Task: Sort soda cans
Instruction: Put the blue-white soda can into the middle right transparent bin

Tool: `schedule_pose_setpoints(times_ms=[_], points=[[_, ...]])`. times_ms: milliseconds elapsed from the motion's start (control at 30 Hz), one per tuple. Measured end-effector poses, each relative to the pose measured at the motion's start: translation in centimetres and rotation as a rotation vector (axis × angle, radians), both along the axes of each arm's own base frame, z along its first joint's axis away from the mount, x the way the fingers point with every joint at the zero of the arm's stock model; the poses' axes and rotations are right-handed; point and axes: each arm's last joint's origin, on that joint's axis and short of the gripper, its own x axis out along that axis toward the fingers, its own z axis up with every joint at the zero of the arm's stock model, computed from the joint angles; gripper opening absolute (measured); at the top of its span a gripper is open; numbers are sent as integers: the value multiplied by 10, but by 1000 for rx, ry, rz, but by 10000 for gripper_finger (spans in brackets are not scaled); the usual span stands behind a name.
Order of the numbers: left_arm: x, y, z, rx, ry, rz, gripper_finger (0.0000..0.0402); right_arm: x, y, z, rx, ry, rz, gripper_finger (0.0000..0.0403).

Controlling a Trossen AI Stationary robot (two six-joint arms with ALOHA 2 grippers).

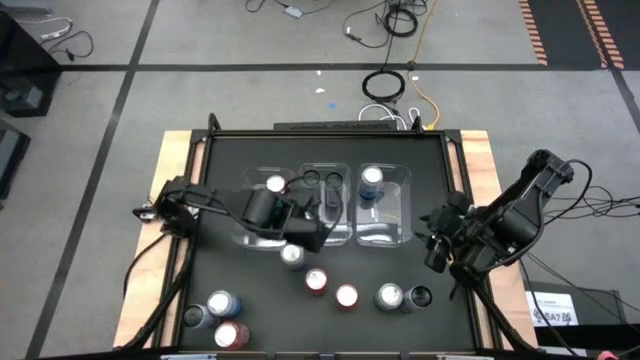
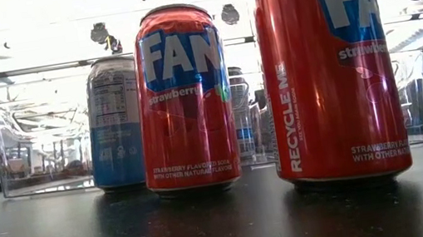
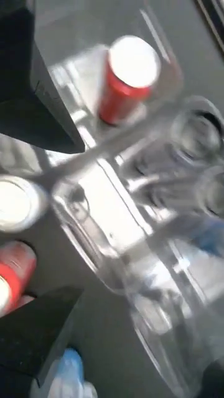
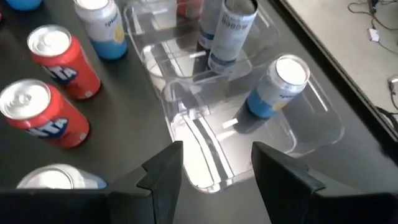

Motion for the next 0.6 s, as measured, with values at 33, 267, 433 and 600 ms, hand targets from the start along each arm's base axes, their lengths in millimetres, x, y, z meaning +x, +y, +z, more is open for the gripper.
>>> schedule_pose_setpoints(times_ms=[33, 267, 433, 600], points=[[-3, -4, -1, -6, 8, 16, 373, 0, 0, -3, 1, 8, 1, 185], [-13, -37, -6, -61, -49, 111, 373, 2, 4, -13, 36, 38, 6, 185], [-18, -51, -22, -107, -38, 217, 373, 3, 5, -13, 49, 27, 7, 185], [-23, -60, -45, -170, 27, 342, 373, 3, 6, -13, 65, 35, 14, 185]])
